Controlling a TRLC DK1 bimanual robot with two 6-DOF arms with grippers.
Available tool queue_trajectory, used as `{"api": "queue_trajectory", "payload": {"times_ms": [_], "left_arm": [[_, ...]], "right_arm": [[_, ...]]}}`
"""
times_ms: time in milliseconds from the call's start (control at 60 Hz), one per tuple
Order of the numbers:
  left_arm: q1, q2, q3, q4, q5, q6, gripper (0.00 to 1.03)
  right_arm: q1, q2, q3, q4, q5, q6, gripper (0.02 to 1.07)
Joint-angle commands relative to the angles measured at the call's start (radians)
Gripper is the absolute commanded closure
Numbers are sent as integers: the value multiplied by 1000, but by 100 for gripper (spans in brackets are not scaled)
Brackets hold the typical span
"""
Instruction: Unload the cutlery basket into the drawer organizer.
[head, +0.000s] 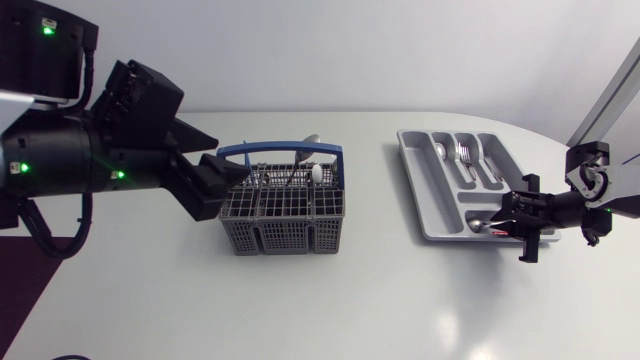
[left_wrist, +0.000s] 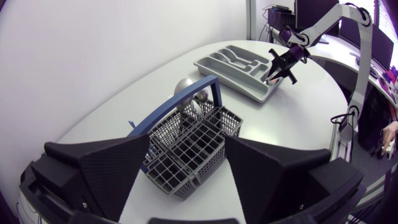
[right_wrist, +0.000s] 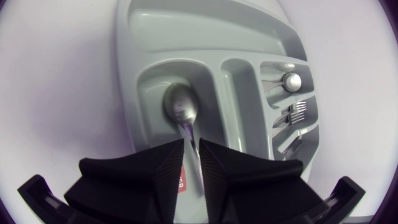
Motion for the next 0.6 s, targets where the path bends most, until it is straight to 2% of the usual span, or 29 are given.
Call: {"api": "queue_trajectory", "payload": {"times_ms": [0, 100, 217, 317, 583], "left_arm": [[4, -27, -34, -3, -5, 28, 5], [15, -42, -57, -3, -5, 41, 5], [52, -78, -108, -5, -5, 81, 5], [67, -101, -152, -9, -5, 114, 5], [164, -107, -266, 38, 18, 186, 5]], "right_arm": [[9, 10, -1, 19, 10, -3, 59], [12, -27, -9, 19, 11, 17, 57], [32, -139, -43, 13, -6, 63, 47], [75, -234, -78, -1, -15, 131, 43], [321, -411, -132, -2, -18, 493, 42]]}}
